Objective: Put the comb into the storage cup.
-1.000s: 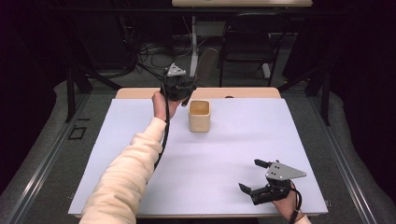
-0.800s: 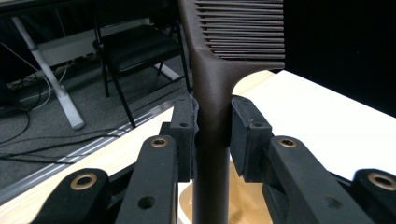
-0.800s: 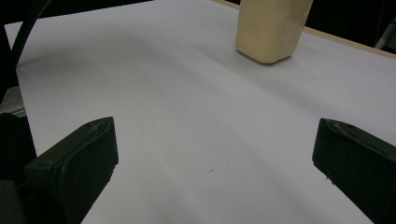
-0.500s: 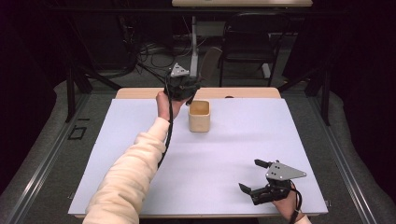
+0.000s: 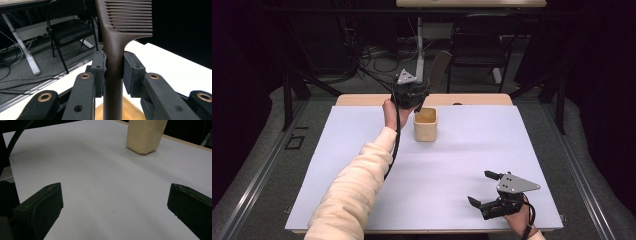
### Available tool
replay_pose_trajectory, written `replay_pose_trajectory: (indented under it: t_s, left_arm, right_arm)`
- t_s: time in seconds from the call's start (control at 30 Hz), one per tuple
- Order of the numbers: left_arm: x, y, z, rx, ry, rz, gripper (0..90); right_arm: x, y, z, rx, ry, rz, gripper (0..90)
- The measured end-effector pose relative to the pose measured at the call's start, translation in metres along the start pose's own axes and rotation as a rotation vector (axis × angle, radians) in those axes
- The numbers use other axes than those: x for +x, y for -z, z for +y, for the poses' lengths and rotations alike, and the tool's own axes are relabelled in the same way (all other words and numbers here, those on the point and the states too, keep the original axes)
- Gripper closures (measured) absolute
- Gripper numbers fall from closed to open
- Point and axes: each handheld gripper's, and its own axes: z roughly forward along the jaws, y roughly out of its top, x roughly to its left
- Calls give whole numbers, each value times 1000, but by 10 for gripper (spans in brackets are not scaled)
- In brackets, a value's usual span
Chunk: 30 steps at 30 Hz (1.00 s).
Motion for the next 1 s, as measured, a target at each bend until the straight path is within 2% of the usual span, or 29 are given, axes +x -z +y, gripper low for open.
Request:
replay_pose_trajectory:
  t_s: [0.37, 1.0]
  left_arm:
    - [-3, -6, -4, -16, 18, -8, 724]
    - [-3, -14, -11, -9, 37, -25, 724]
  right_arm:
    - [0, 0, 0, -1, -3, 0, 0]
    - [0, 0, 0, -2, -2, 1, 0]
